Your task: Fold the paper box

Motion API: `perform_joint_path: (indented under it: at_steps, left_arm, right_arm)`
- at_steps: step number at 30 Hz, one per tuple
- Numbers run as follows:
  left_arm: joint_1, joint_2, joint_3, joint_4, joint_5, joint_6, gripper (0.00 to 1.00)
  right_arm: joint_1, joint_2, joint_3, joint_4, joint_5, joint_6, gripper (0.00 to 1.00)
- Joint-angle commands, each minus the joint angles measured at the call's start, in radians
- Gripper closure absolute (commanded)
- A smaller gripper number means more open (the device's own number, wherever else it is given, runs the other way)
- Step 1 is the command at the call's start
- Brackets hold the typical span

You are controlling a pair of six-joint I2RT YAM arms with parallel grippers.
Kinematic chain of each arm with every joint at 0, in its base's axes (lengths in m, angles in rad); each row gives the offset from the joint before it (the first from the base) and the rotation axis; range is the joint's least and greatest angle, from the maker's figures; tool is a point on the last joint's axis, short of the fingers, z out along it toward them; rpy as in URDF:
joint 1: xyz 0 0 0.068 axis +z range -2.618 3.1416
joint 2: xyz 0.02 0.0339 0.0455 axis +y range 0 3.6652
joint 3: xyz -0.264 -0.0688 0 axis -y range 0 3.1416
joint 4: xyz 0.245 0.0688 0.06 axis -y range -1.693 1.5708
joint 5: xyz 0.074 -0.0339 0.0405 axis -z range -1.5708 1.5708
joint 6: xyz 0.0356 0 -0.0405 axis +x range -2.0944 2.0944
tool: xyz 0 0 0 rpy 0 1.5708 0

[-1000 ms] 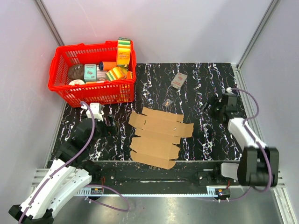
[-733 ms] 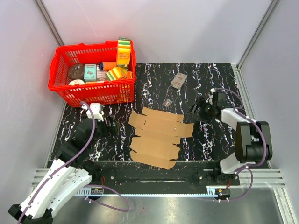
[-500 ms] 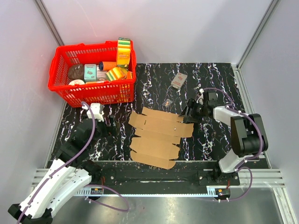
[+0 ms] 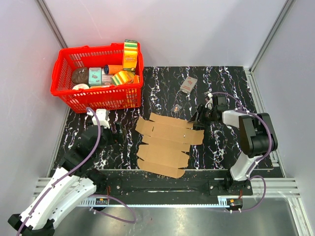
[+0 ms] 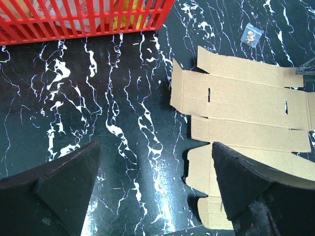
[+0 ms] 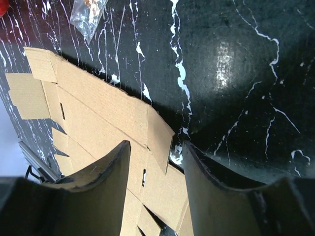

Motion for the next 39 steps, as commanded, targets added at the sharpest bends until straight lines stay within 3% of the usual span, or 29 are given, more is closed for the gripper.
perform_joint_path:
  at_steps: [1,13,21,26,30,39]
  left_arm:
    - [-0.006,0.006,0.016,0.016,-0.020,-0.005,0.01]
    - [-0.006,0.018,0.017,0.017,-0.007,-0.003,0.01]
    - [-0.005,-0.036,0.020,0.088,0.080,0.027,0.01]
    - [-0.005,-0.068,-0.018,0.327,0.199,-0.012,0.01]
    - [-0.005,0.042,-0.041,0.500,0.326,-0.016,0.01]
    - [-0.003,0.269,-0.164,0.835,0.396,-0.037,0.01]
  right_arm:
    - [0.006,0.035,0.019,0.047,-0.029,-0.019,0.51]
    - [0.011,0.046,-0.010,0.125,-0.115,-0.026,0.85]
    - [0.049,-0.133,-0.064,0.105,-0.060,-0.034,0.99]
    - [0.101,-0.243,-0.092,0.038,-0.028,-0.083,1.00]
    - [0.103,-0.378,-0.132,0.027,-0.047,-0.084,1.00]
    - [0.103,-0.578,-0.173,-0.001,-0.104,-0.058,1.00]
